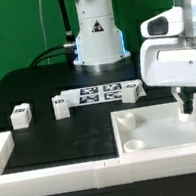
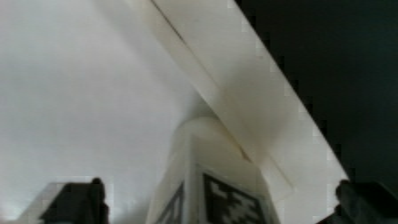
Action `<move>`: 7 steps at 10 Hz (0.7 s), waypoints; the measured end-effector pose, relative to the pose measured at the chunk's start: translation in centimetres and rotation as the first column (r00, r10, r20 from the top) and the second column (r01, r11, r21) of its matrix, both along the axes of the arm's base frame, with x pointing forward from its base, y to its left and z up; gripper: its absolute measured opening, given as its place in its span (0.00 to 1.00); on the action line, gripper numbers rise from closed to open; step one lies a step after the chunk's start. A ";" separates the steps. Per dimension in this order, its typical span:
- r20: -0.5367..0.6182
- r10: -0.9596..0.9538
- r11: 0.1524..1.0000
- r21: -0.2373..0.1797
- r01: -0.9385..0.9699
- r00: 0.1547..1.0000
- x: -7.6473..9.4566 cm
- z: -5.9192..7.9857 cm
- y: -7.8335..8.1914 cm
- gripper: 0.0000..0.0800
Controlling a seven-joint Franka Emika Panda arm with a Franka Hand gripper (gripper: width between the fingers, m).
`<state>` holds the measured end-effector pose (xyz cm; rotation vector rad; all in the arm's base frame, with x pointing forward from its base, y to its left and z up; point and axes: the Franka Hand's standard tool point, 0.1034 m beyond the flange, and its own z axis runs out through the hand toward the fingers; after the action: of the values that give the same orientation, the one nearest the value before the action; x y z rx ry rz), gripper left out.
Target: Assemble one leg
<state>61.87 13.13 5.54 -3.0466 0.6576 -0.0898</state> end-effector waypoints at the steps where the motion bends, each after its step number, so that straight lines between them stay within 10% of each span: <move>1: 0.000 0.124 0.992 -0.009 -0.124 0.992 0.0 -0.1 -0.2 0.81; 7: -0.047 0.709 0.701 -0.065 -0.710 0.704 0.2 0.0 -0.5 0.81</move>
Offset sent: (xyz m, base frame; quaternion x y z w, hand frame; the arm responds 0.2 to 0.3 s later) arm 0.0035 0.0084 -0.0014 -0.0017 -0.0265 -0.2544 0.9667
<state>62.06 12.61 5.50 -3.1240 -0.5793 -0.0683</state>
